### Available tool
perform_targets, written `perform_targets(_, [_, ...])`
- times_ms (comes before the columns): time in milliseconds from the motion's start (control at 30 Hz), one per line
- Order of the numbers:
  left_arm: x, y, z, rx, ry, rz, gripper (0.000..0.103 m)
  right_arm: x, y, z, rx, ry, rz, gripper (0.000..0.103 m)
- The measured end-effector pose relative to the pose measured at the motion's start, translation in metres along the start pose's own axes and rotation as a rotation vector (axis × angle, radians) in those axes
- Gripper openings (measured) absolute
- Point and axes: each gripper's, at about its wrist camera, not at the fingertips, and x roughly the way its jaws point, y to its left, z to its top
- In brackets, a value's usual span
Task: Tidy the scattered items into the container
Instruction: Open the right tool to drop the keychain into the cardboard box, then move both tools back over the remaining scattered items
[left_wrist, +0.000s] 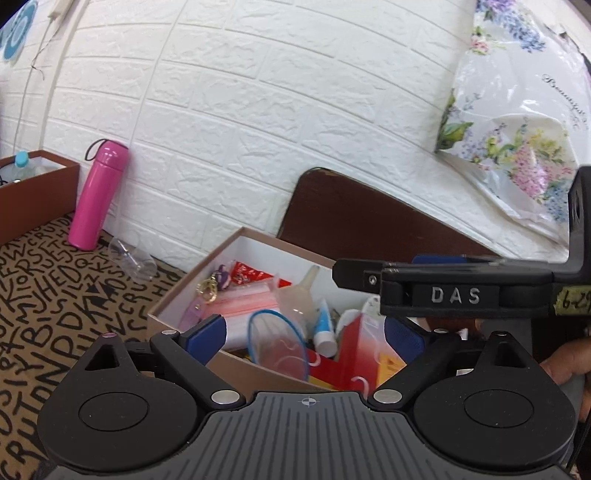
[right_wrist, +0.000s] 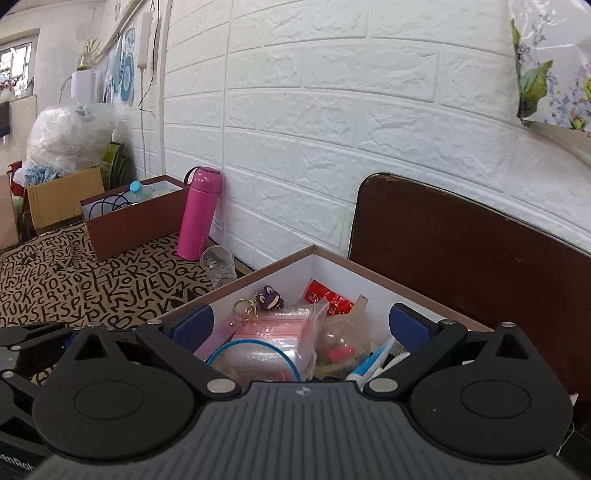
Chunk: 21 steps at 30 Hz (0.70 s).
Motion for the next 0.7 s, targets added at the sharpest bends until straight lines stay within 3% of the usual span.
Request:
perform_targets(200, [-0.019,-0.029,-0.028,0.028,0.007,-0.044,0.101,-0.049,-0.02,-0.046,0.196,-0.039,0.025,0.103])
perform_targets(367, [-0.017,-0.06,-0.066,0.035,0.102,-0.098,0.103,-0.085,-0.049,-0.099,0.427,-0.003,0.008,0.103])
perform_targets(467, [-0.008,-0.08,-0.09,0.046,0.175,-0.131,0.103,-0.11,-0.067,-0.136,0.584,0.029,-0.08,0.103])
perform_targets(600, [0.009,-0.104,-0.121,0.057,0.28,-0.111,0.103,-0.15,-0.091,-0.185,0.766,0.037,-0.291,0.103])
perform_targets(700, [0.018,-0.119,-0.14,0.085,0.327,-0.094,0.103,-0.173,-0.109,-0.216,0.821,0.06,-0.352,0.103])
